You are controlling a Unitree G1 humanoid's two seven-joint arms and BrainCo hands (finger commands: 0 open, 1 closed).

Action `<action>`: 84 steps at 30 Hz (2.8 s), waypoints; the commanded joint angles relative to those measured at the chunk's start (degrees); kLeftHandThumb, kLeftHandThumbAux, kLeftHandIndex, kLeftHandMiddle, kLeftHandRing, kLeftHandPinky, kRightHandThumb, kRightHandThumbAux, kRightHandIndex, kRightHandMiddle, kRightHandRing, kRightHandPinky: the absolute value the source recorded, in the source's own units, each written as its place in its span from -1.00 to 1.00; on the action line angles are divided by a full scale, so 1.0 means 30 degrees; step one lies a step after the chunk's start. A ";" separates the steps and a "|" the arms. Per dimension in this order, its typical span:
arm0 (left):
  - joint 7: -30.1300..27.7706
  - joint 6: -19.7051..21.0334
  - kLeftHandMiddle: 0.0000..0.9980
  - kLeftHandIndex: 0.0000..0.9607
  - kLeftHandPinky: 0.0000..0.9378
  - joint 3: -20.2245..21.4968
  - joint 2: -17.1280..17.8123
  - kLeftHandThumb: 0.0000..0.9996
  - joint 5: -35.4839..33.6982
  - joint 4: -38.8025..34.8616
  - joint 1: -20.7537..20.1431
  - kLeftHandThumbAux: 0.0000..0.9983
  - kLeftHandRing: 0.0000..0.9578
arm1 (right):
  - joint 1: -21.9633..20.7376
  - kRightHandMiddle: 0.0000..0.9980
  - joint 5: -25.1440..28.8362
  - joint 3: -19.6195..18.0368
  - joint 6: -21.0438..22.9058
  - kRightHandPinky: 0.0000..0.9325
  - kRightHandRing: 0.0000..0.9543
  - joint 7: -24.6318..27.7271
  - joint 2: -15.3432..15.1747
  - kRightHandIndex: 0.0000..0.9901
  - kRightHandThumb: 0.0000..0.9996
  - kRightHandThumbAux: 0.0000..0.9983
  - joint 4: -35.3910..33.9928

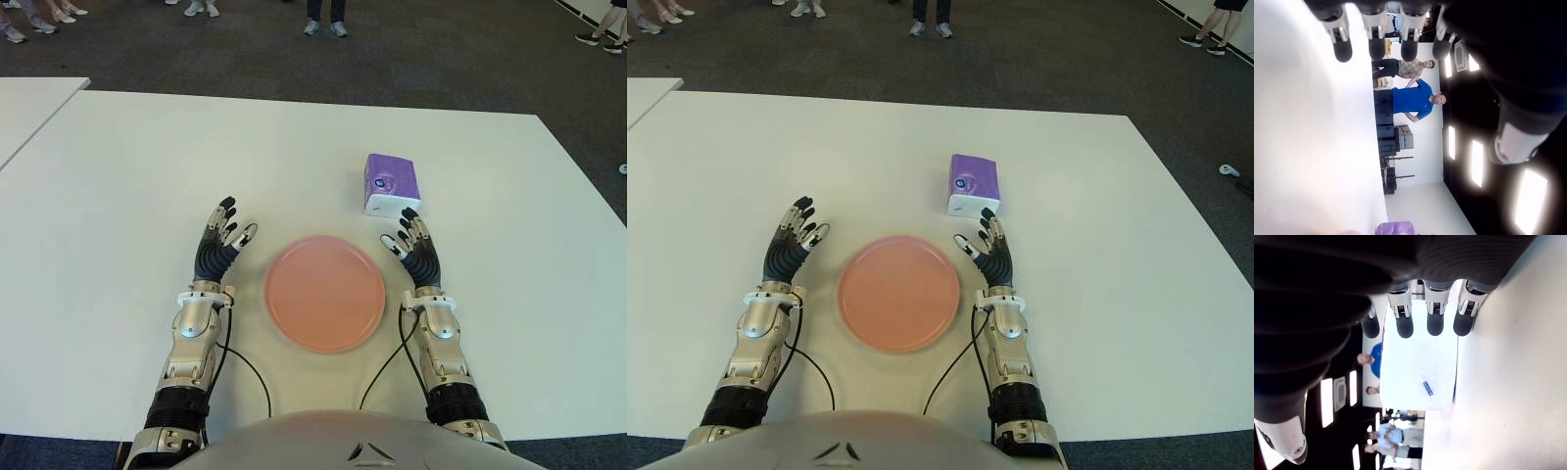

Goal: Put the tissue paper into the plate.

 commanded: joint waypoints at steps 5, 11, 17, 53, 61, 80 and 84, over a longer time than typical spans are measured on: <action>-0.0066 0.0076 -1.00 -1.00 -1.00 0.0016 0.0075 -1.00 0.0048 0.0077 0.0264 0.18 -1.00 | 0.0290 -1.00 -0.0065 0.0043 0.0092 -1.00 -1.00 -0.0035 0.0075 -1.00 -1.00 0.28 0.0481; -0.0062 0.0104 -1.00 -1.00 -1.00 -0.0003 0.0078 -1.00 0.0062 0.0051 0.0278 0.18 -1.00 | 0.0284 -1.00 -0.0103 0.0041 0.0065 -1.00 -1.00 -0.0066 0.0054 -1.00 -1.00 0.27 0.0500; 0.0000 0.0197 -1.00 -1.00 -1.00 -0.0008 0.0015 -1.00 0.0053 0.0063 0.0244 0.20 -1.00 | 0.0276 -1.00 -0.0020 0.0025 0.0122 -1.00 -1.00 0.0036 0.0017 -1.00 -1.00 0.27 0.0506; 0.0309 0.0160 -1.00 -1.00 -1.00 -0.0153 -0.0378 -1.00 0.0486 0.0029 0.0194 0.17 -1.00 | 0.0788 -1.00 -0.0307 -0.0074 0.4019 -1.00 -1.00 -0.0339 -0.0413 -1.00 -0.95 0.25 -0.1406; 0.0231 0.0101 -1.00 -1.00 -1.00 -0.0187 -0.0423 -1.00 0.0488 0.0122 0.0163 0.18 -1.00 | 0.1639 -1.00 -0.0545 -0.0219 0.6113 -1.00 -1.00 -0.0810 -0.0396 -1.00 -0.87 0.27 -0.4303; 0.0212 -0.0701 -1.00 -1.00 -1.00 -0.0172 -0.0454 -1.00 0.0638 0.0817 -0.0002 0.14 -1.00 | 0.0441 -1.00 -0.1795 -0.2049 0.8142 -1.00 -1.00 -0.1342 -0.2501 -1.00 -0.75 0.28 -1.1845; 0.0079 -0.0884 -1.00 -1.00 -1.00 -0.0135 -0.0421 -1.00 0.0517 0.1010 -0.0043 0.14 -1.00 | -0.0923 -1.00 -0.3146 -0.2308 0.9797 -1.00 -1.00 -0.1129 -0.3841 -1.00 -0.76 0.25 -1.3613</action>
